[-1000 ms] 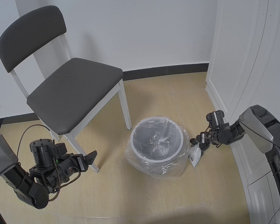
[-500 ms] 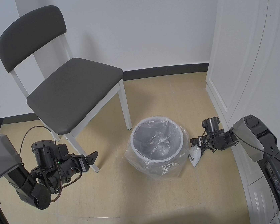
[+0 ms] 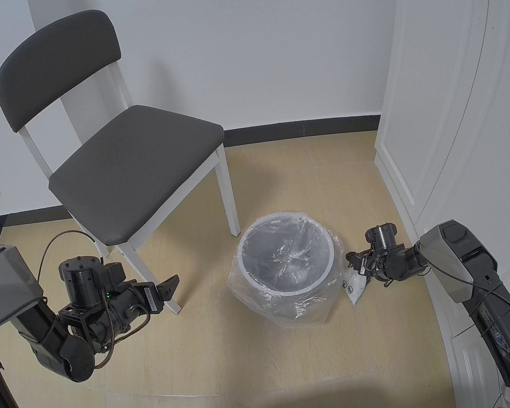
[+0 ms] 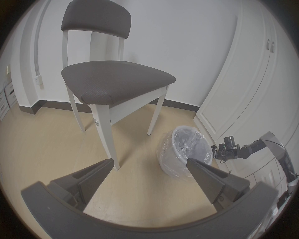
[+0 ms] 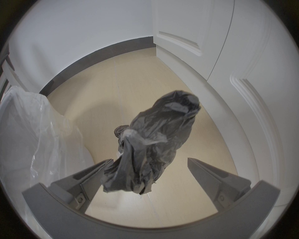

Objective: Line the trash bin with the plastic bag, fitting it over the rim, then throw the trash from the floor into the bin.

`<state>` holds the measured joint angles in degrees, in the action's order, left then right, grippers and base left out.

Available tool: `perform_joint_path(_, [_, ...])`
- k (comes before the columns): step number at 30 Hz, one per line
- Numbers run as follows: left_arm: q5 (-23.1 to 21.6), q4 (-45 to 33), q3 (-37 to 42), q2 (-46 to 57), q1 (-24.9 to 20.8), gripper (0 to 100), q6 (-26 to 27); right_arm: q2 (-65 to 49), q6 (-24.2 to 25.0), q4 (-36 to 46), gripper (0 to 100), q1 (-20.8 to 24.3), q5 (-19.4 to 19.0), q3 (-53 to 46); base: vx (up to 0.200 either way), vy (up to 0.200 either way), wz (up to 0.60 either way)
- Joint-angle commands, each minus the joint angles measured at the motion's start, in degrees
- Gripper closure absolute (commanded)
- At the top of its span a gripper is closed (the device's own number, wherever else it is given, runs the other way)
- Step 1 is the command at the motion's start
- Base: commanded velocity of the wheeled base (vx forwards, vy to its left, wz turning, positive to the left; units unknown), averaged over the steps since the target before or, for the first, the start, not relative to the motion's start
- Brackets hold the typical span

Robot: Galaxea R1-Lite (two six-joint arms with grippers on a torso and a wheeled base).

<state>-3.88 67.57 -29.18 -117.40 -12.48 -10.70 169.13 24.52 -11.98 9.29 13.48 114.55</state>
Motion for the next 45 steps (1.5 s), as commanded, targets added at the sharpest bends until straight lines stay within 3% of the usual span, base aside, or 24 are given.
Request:
perform_joint_path(1, [0.01, 0.02, 0.0, -0.38, 0.0, 0, -0.02, 0.76, 0.45, -0.23, 0, 0.03, -0.21, 0.04, 0.0, 0.0, 0.0])
perform_joint_path(10, [0.01, 0.02, 0.0, -0.38, -0.09, 0, -0.02, 1.55, 1.06, -5.51, 0, -0.06, -0.12, 0.04, 0.0, 0.0, 0.0])
perform_joint_path(38, [0.01, 2.12, 0.44, -0.64, -0.17, 0, -0.02, 1.82, -0.96, -9.29, 0, 0.03, 0.4, 0.04, 0.0, 0.0, 0.0])
perform_joint_path(39, [0.01, 2.12, 0.44, -0.64, -0.17, 0, -0.02, 1.82, -0.96, -9.29, 100, 0.03, 0.4, 0.04, 0.0, 0.0, 0.0])
perform_joint_path(45, [0.01, 2.12, 0.44, -0.55, -0.17, 0, -0.02, 1.82, -1.05, -8.93, 100, 0.03, 0.4, 0.04, 0.0, 0.0, 0.0])
